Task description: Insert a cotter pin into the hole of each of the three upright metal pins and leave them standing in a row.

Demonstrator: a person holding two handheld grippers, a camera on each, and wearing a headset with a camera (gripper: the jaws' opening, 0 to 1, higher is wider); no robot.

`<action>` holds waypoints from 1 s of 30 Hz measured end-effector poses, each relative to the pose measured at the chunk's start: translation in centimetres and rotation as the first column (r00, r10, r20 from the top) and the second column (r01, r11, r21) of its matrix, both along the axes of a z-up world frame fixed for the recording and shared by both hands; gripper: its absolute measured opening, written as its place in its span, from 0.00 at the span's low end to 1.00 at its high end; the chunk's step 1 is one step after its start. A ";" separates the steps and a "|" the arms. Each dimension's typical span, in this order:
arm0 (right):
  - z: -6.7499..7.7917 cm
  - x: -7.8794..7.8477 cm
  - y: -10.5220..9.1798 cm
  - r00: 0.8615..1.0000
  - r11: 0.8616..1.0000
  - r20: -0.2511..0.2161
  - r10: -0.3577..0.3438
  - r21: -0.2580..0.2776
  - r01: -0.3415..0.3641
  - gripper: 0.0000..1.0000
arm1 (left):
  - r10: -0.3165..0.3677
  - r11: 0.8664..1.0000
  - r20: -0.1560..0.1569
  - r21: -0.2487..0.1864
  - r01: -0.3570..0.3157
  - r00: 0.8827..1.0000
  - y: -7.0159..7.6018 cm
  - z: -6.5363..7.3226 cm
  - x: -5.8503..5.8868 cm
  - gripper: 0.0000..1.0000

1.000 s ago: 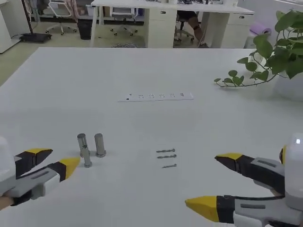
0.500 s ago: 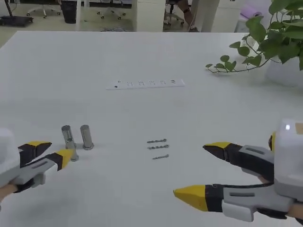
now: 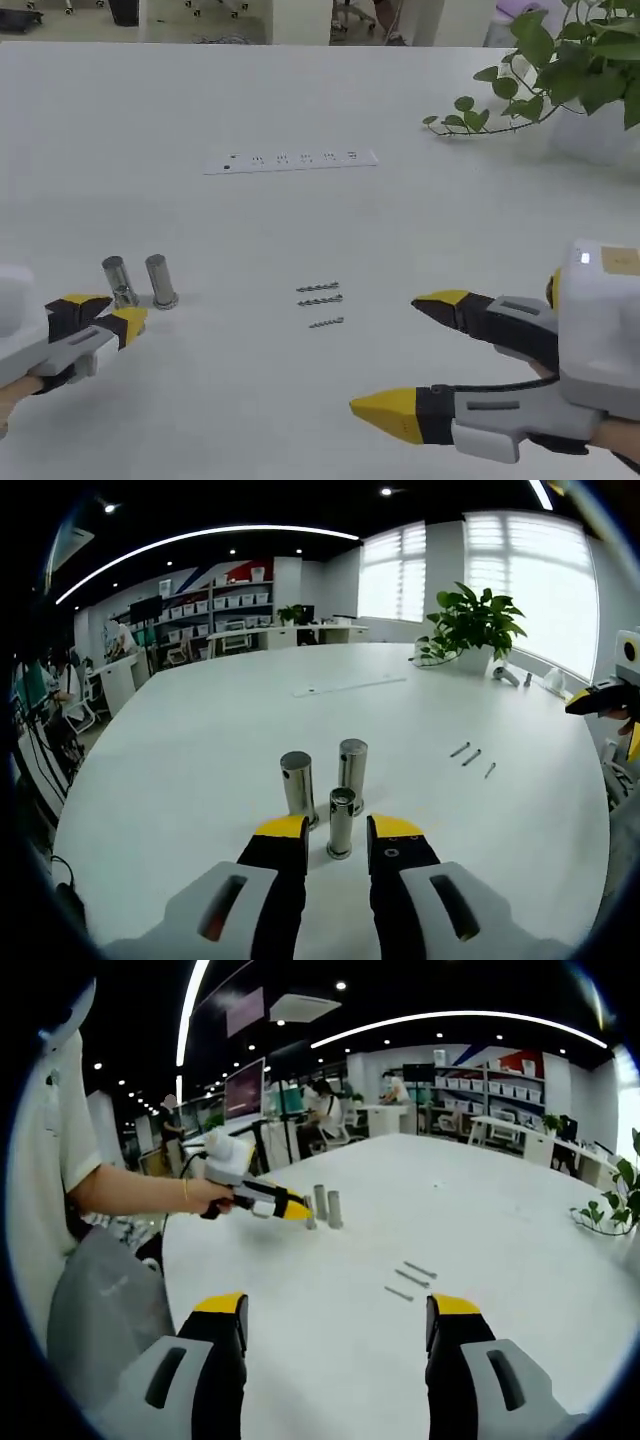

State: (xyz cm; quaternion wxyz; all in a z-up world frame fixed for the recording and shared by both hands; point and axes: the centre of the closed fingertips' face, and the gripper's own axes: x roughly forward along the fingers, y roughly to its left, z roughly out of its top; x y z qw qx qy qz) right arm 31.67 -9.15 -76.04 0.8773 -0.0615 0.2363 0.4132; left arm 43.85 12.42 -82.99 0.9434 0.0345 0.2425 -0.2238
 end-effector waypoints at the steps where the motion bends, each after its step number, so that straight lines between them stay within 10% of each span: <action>1: 0.0 0.0 0.0 1.000 1.000 -0.001 0.001 0.001 -0.001 0.74 | 0.000 1.000 -0.004 -0.001 0.000 1.000 0.0 -0.1 0.1 0.20; 30: -0.8 -0.6 0.3 1.000 1.000 -0.022 0.006 -0.023 -0.006 0.74 | -0.069 0.997 0.005 0.045 0.069 0.998 -0.6 -0.4 -0.3 0.07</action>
